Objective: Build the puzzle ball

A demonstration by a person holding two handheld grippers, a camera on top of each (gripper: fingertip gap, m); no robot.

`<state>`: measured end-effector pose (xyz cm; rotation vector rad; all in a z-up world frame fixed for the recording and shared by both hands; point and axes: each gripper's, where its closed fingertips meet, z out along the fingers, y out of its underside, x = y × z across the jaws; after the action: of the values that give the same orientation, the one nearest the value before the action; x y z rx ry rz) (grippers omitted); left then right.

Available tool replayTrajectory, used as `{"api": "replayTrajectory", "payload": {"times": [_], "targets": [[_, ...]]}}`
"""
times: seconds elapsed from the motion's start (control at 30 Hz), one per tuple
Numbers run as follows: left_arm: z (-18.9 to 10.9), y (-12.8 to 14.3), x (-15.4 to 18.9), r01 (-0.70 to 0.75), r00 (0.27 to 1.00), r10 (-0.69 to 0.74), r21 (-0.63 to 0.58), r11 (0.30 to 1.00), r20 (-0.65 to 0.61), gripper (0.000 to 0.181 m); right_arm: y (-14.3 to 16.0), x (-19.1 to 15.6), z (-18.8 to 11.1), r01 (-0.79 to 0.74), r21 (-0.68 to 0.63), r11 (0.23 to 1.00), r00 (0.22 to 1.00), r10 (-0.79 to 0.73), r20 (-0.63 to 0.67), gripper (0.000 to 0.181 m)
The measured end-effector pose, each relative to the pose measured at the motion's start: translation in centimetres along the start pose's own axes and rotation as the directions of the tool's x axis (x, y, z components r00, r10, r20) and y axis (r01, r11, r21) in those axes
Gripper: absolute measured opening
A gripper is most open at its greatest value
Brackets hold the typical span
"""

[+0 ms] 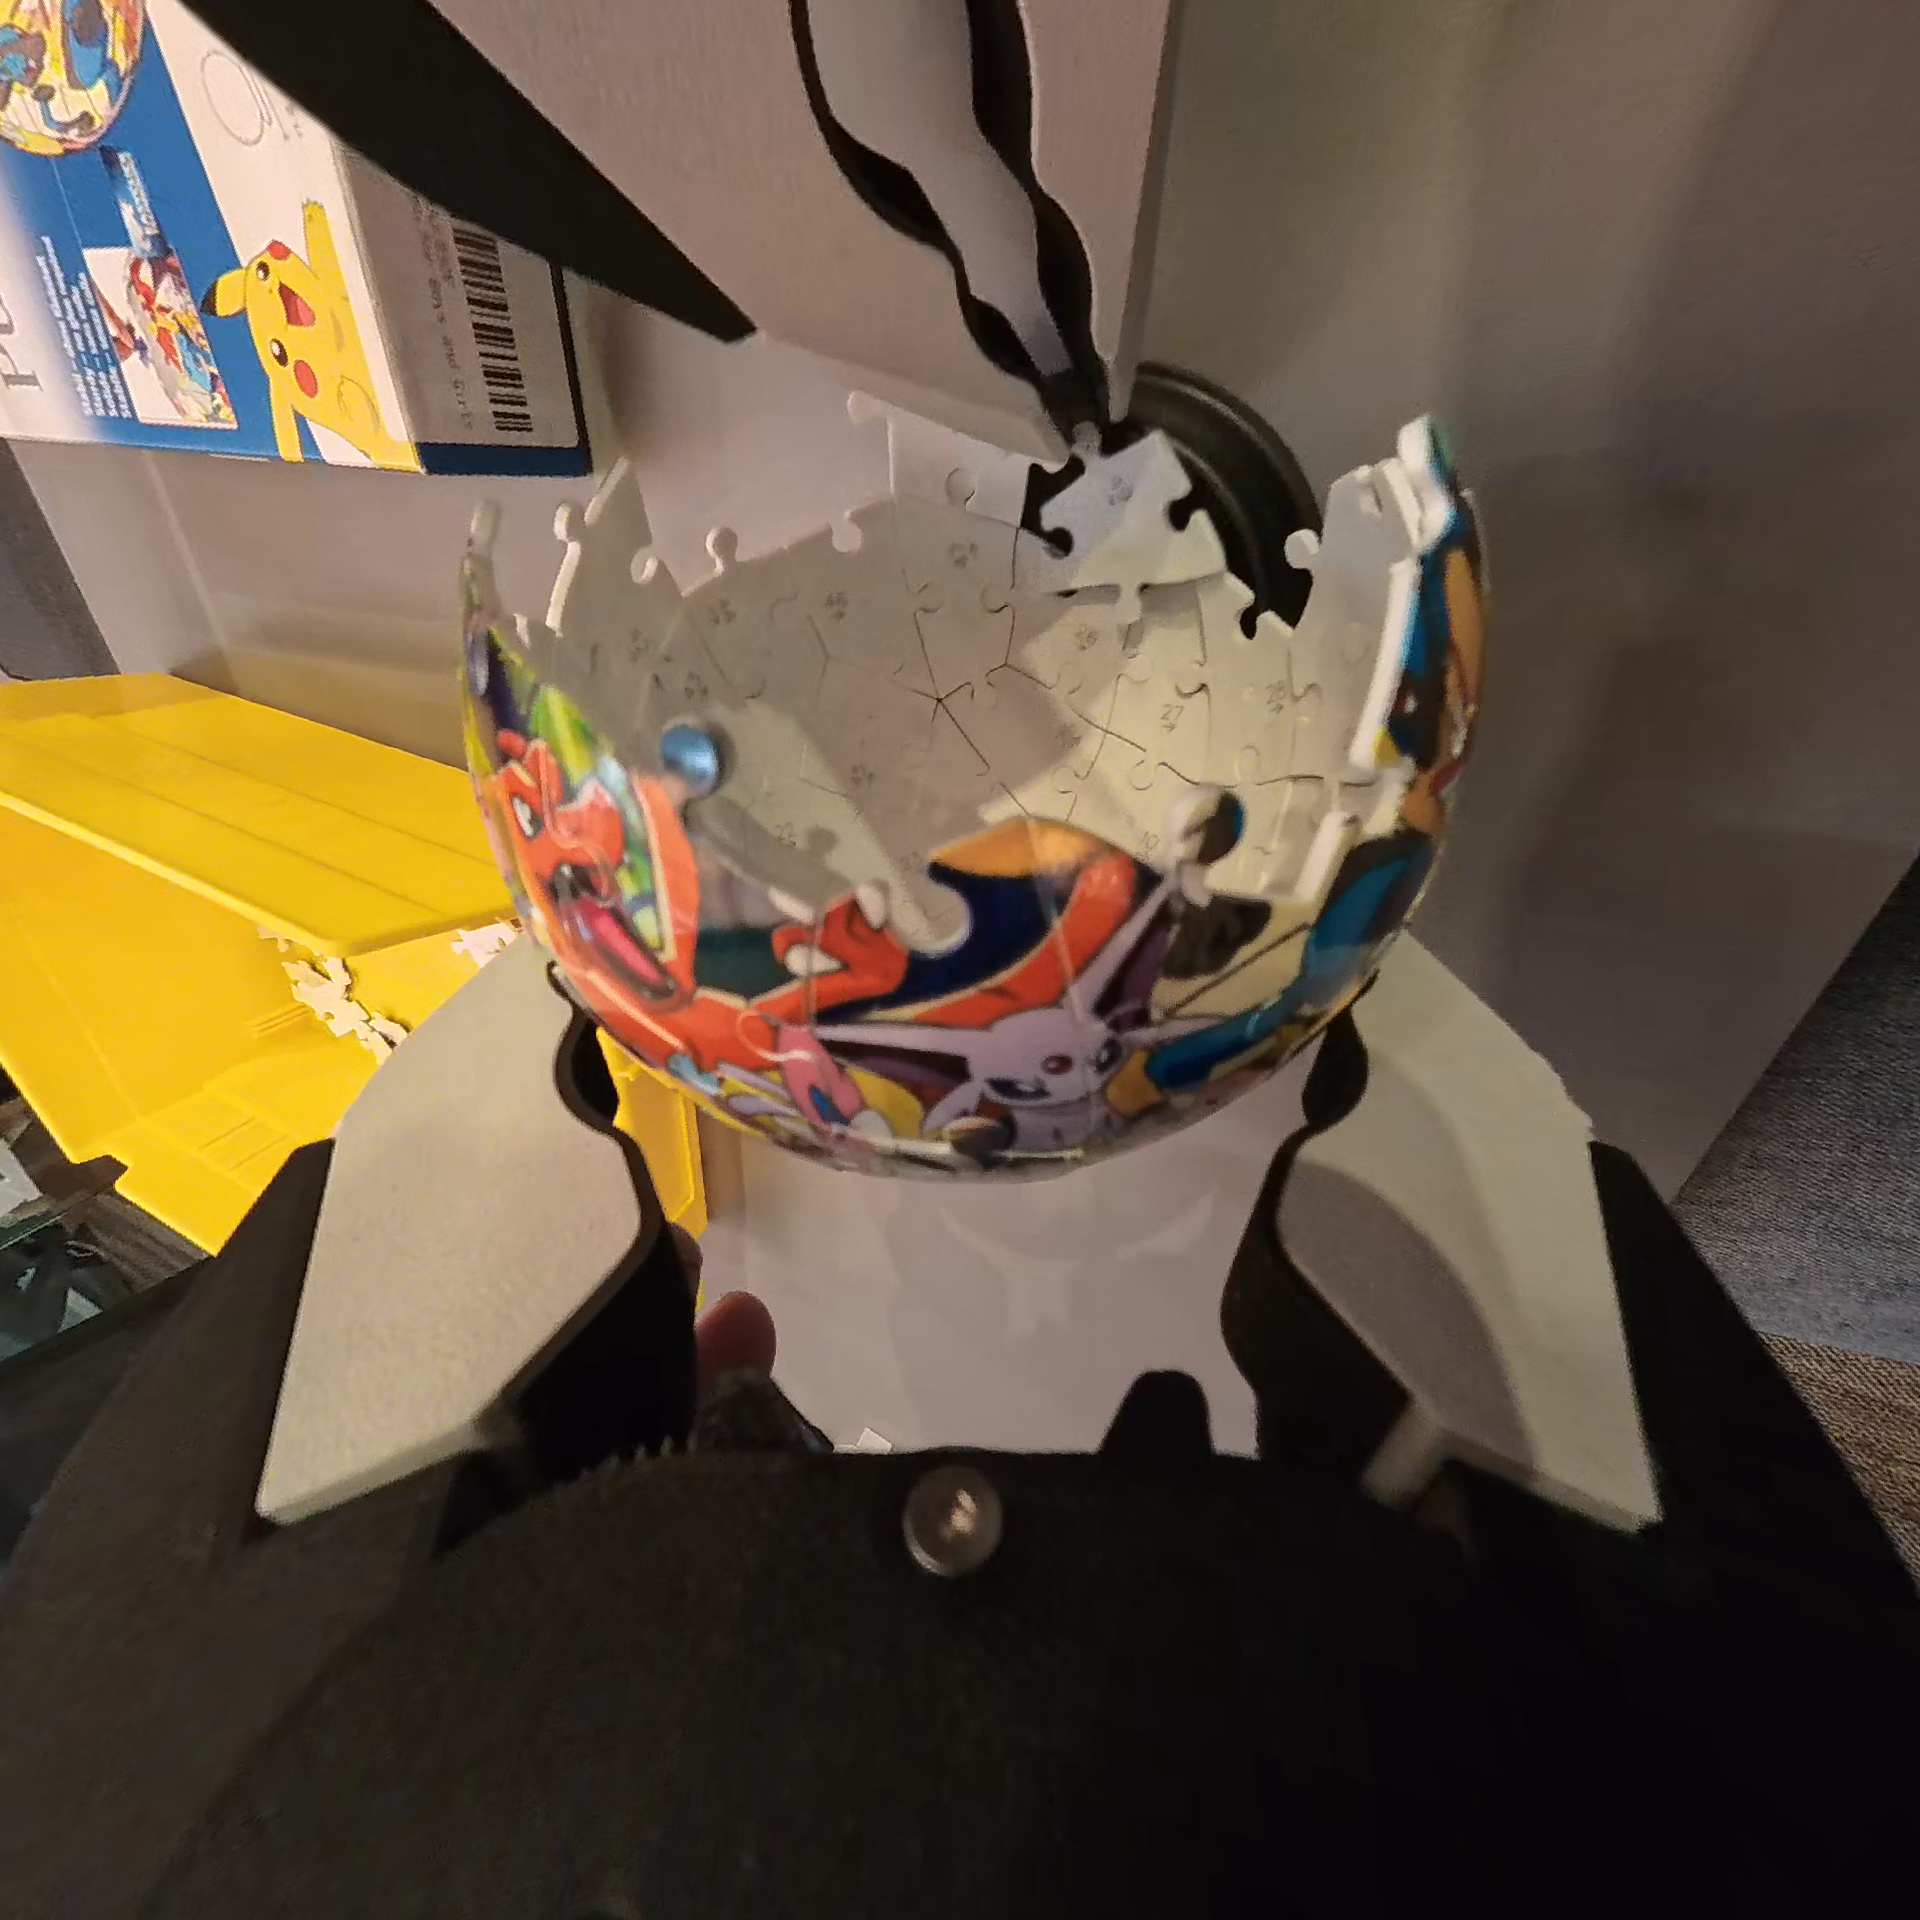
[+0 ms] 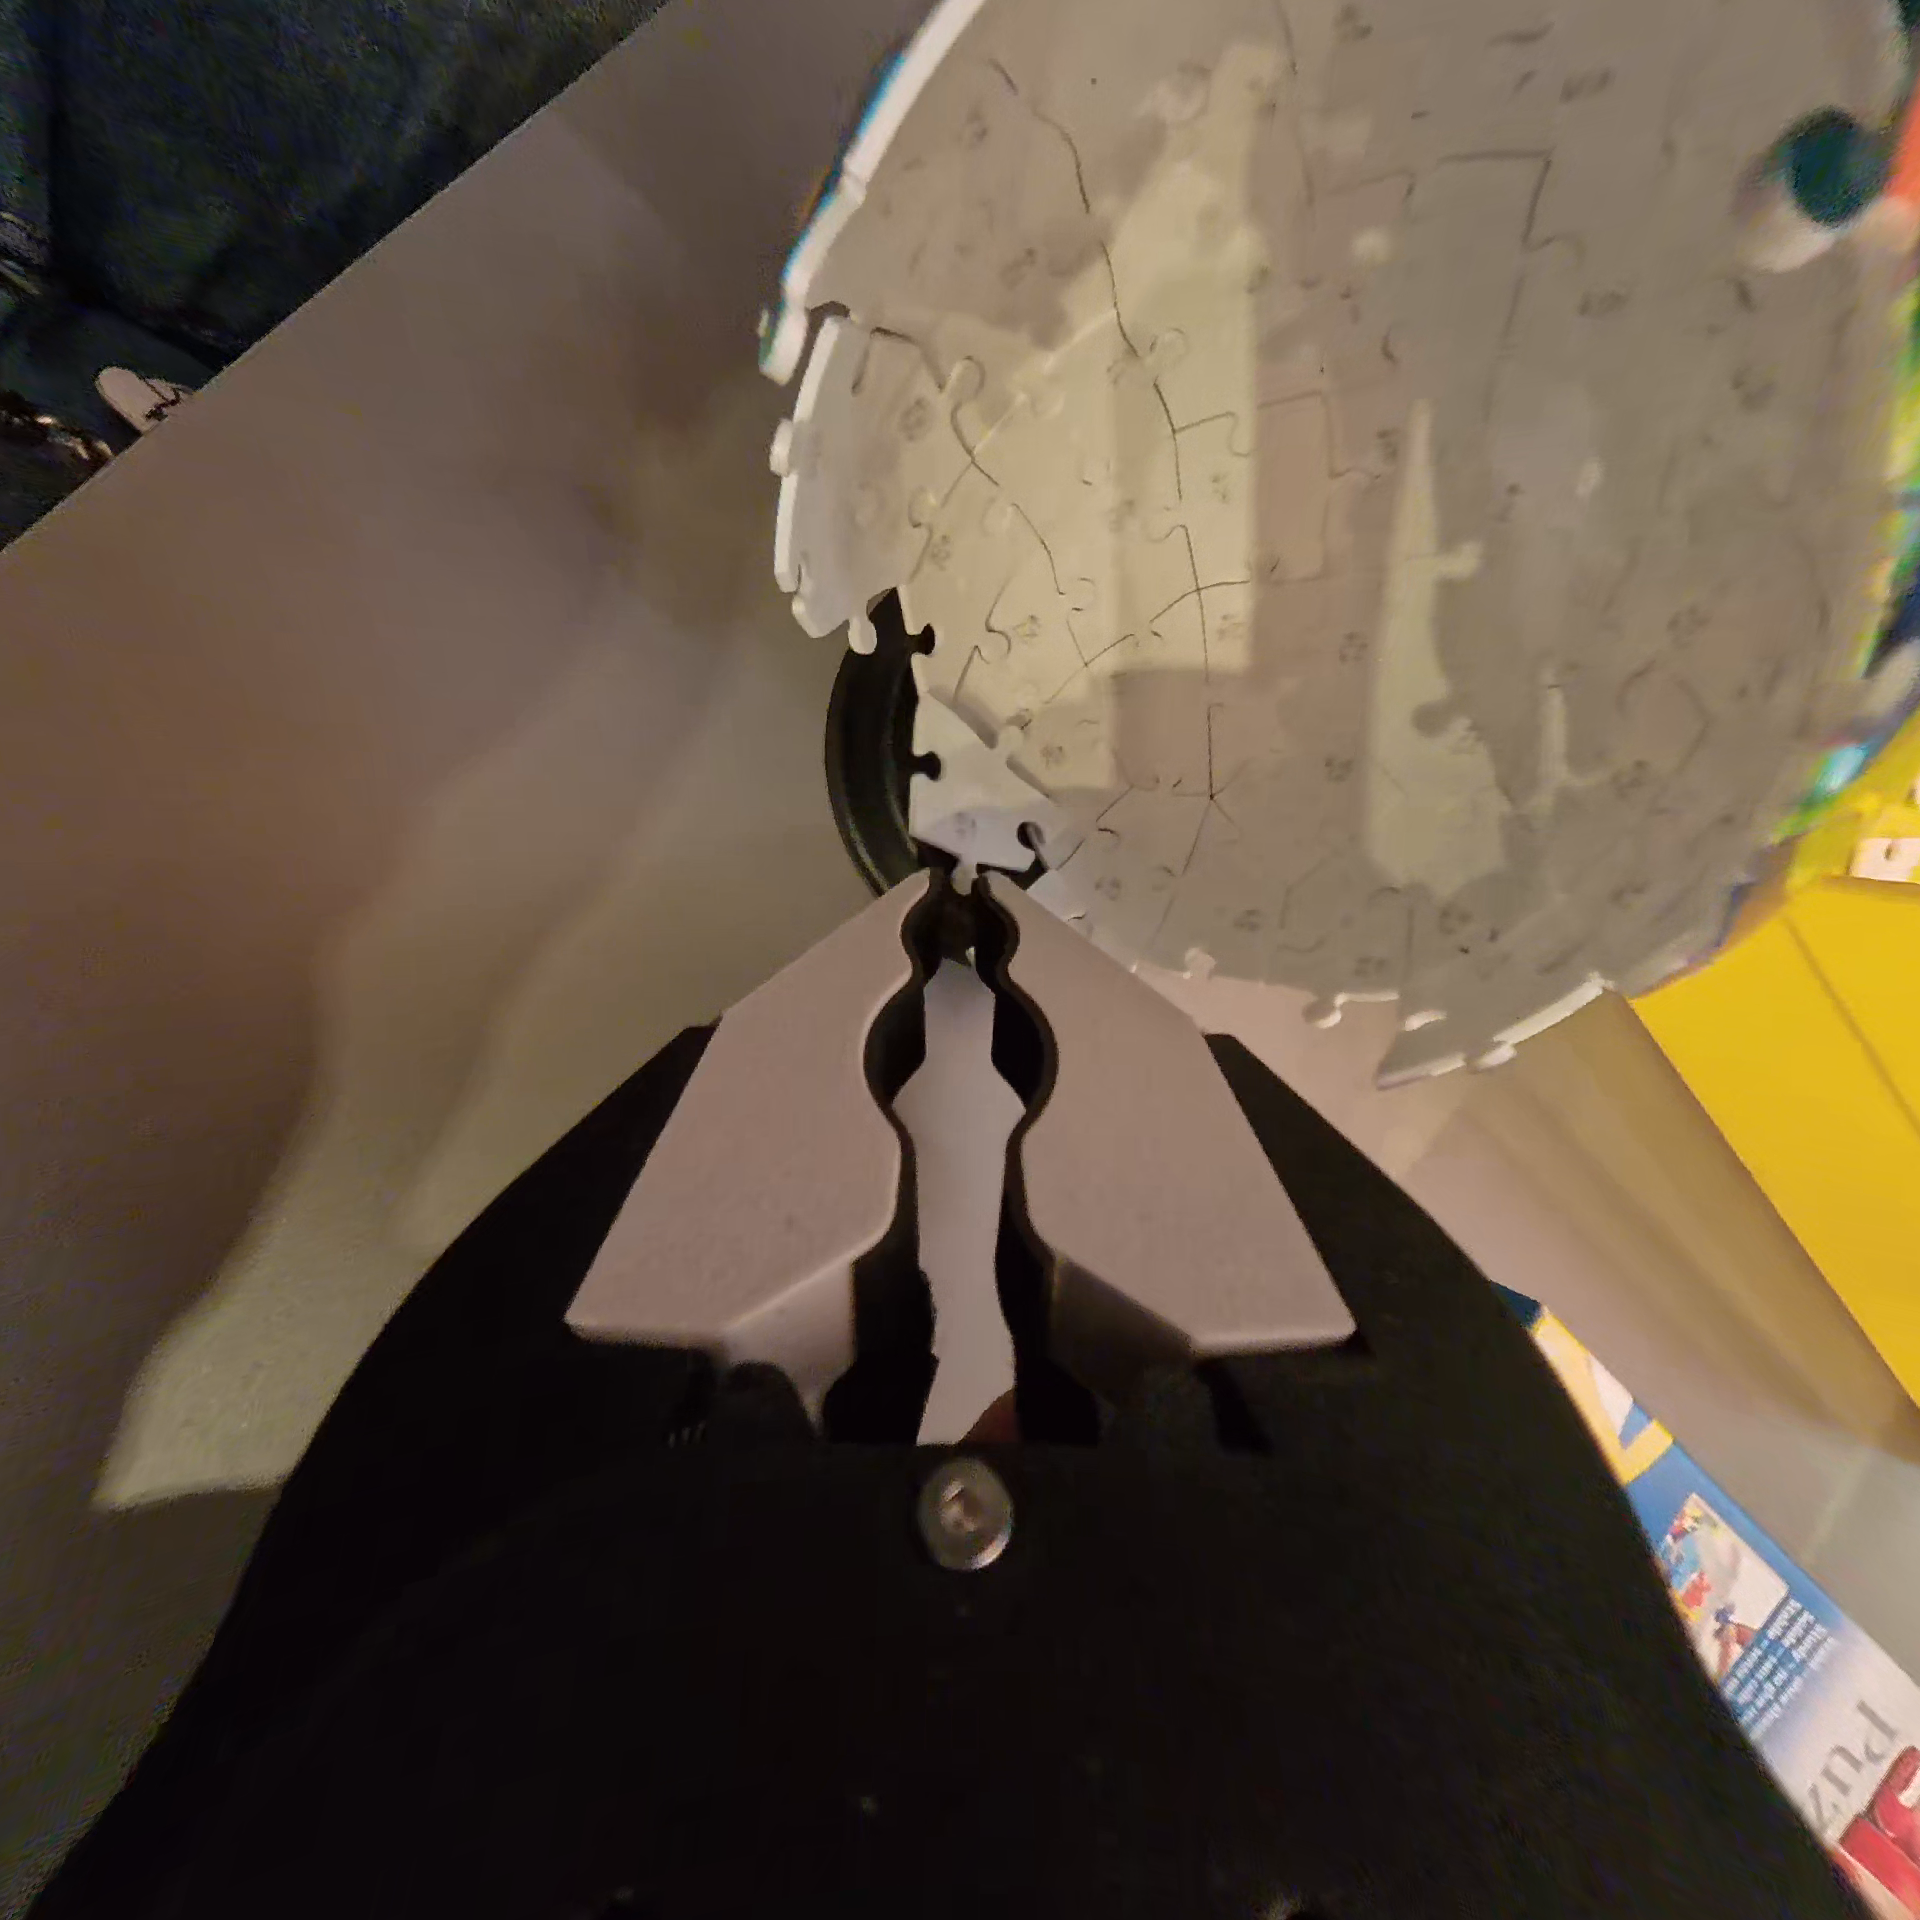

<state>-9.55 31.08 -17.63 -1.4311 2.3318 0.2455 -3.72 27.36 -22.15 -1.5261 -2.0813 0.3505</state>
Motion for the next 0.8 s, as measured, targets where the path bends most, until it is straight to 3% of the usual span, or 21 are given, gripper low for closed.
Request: {"api": "replayTrajectory", "payload": {"times": [0.2,0.37,0.5,0.8], "targets": [[0.0,0.0,0.1,0.0,1.0,0.0,-0.001,1.0,0.002,0.13,-0.8,0.3,-0.9,-0.021,0.044,0.999,1.0,0.022,-0.017,0.008],[-0.1,0.0,0.1,-0.001,1.0,0.001,0.0,1.0,0.003,0.13,-3.2,-1.2,-0.5,-0.17,0.191,0.967,0.984,0.155,0.091,0.032],[-0.1,0.0,0.1,-0.002,1.0,0.002,0.0,1.0,0.002,0.13,-3.2,-2.1,0.6,-0.222,0.19,0.956,0.97,0.198,0.14,0.057],[-0.1,-0.1,0.2,-0.002,1.0,0.002,0.003,1.0,0.004,0.13,-3.2,-2.9,1.5,-0.191,0.179,0.965,0.977,0.169,0.134,0.06]]}}
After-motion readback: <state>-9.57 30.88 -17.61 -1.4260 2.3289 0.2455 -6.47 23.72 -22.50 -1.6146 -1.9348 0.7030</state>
